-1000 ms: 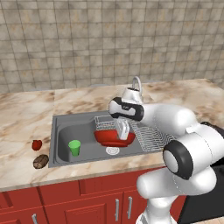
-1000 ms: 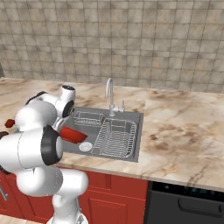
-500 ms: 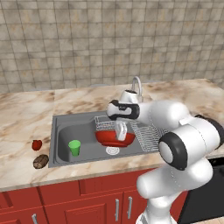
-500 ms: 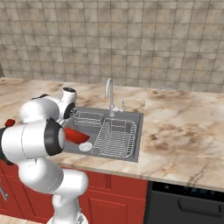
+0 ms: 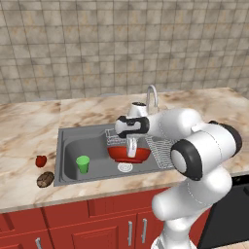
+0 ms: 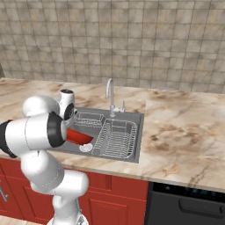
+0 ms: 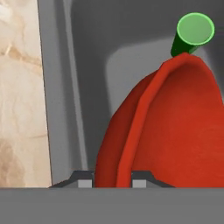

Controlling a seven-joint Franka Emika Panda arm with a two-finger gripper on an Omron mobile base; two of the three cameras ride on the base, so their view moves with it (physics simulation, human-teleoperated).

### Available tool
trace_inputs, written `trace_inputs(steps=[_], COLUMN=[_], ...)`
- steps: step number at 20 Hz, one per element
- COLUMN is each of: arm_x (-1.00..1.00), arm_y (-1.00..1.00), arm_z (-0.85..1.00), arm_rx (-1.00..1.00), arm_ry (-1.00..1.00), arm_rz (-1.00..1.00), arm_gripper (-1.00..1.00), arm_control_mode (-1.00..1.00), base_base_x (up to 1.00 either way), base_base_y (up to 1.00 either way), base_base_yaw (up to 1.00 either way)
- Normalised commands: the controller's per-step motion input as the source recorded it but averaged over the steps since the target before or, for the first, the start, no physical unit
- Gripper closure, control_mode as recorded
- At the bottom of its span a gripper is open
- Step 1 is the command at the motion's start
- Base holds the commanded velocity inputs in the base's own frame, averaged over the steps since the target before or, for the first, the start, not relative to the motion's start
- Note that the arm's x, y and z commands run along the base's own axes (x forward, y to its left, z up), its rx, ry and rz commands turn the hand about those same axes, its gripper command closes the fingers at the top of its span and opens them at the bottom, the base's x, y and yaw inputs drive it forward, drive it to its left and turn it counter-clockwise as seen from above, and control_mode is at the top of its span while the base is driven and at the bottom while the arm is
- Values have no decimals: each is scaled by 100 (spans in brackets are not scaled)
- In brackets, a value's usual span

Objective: Remove the bell pepper and potato from the sink. Then move the bowl and cup from the counter to the sink for washing.

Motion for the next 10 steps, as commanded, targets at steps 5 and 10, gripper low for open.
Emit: trace_inputs(steps=[5, 10], arm_x=[17, 19], arm_y=[6, 4], arm_z=[-11, -11], arm_rx=[-6, -4], arm_ry=[0, 0], arm_rz=[-10, -8], arm_gripper=[100, 100], arm_control_mode=[-100, -100], base_base_x=[0, 0], base_base_y=[0, 0], base_base_yaw=[0, 0])
